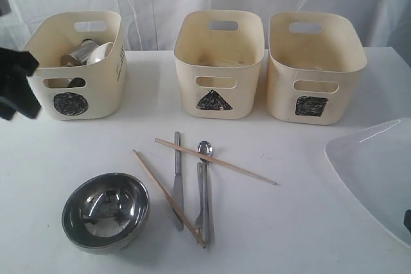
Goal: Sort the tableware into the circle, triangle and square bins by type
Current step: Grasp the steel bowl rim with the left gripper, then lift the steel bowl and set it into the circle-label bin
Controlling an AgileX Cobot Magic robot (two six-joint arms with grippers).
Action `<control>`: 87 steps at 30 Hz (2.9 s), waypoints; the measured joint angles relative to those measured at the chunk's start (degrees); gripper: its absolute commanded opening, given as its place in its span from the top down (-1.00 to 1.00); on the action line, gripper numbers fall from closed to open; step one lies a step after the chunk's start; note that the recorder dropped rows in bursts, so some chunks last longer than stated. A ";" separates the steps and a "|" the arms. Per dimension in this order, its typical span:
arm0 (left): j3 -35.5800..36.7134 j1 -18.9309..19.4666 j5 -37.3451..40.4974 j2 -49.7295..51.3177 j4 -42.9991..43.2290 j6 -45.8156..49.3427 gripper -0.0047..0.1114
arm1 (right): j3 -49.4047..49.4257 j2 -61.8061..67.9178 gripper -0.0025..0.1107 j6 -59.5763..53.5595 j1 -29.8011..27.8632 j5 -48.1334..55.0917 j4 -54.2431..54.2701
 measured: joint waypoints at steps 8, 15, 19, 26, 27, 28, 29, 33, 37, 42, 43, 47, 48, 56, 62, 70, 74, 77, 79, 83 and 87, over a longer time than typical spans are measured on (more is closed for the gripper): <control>22.98 0.00 -23.40 0.09 -20.07 22.04 0.09 | 0.00 0.00 0.96 0.00 0.00 0.00 0.00; 33.02 0.00 -29.65 0.09 -35.29 40.18 0.09 | 0.00 0.00 0.96 0.00 0.00 0.00 0.00; 35.61 0.00 -31.79 0.09 -41.18 44.30 0.09 | 0.00 0.00 0.96 0.00 0.00 0.00 0.00; 36.19 0.00 -31.87 5.97 -43.71 46.81 0.09 | 0.00 0.00 0.96 0.00 0.00 0.00 0.00; 36.19 0.00 -31.56 7.15 -43.85 47.20 0.09 | 0.00 0.00 0.96 0.00 0.00 0.00 0.00; 36.19 0.00 -31.27 8.21 -43.85 47.67 0.10 | 0.00 0.00 0.96 0.00 0.00 0.00 0.00; 36.27 0.00 -31.03 9.10 -43.96 47.98 0.14 | 0.00 0.00 0.96 0.00 0.00 0.00 0.00; 36.27 0.00 -30.65 10.80 -43.96 48.31 0.70 | 0.00 0.00 0.96 0.00 0.00 0.00 0.00; 36.27 0.00 -30.70 10.45 -43.42 48.65 0.92 | 0.00 0.00 0.96 0.00 0.00 0.00 0.00; 34.30 0.00 -30.04 6.29 -43.02 48.65 0.92 | 0.00 0.00 0.96 0.00 0.00 0.00 0.00; 33.48 0.00 -29.53 5.11 -42.89 48.65 0.92 | 0.00 0.00 0.96 0.00 0.00 0.00 0.00; 27.19 0.00 -29.20 -2.24 -42.69 48.50 0.92 | 0.00 0.00 0.96 0.00 0.00 0.00 0.00; 25.19 0.00 -30.48 -4.20 -42.69 48.50 0.92 | 0.00 0.00 0.96 0.00 0.00 0.00 0.00; 13.77 0.00 -63.93 -11.72 -42.07 48.37 0.92 | 0.00 0.00 0.96 1.07 0.00 0.00 0.00; 8.14 0.11 -81.21 -3.96 -30.48 27.99 0.92 | 0.00 0.00 0.96 1.20 0.00 0.00 0.00; -1.48 0.11 -93.76 18.46 11.67 4.03 0.92 | 0.00 0.00 0.96 1.30 0.00 0.00 0.00; -4.16 -0.10 -89.57 25.01 16.90 3.08 0.92 | 0.00 0.00 0.96 1.30 0.00 0.00 0.00; -4.21 -0.10 -88.18 27.49 17.72 2.87 0.91 | 0.00 0.00 0.96 1.30 0.00 0.00 0.00; -4.30 -0.10 -87.81 28.42 18.02 3.11 0.80 | 0.00 0.00 0.96 1.30 0.00 0.00 0.00; -4.62 -0.10 -87.81 29.37 19.17 4.44 0.35 | 0.00 0.00 0.96 1.30 0.00 0.00 0.00; -4.62 -0.10 -87.19 29.37 20.10 4.66 -0.06 | 0.00 0.00 0.96 1.30 0.00 0.00 0.00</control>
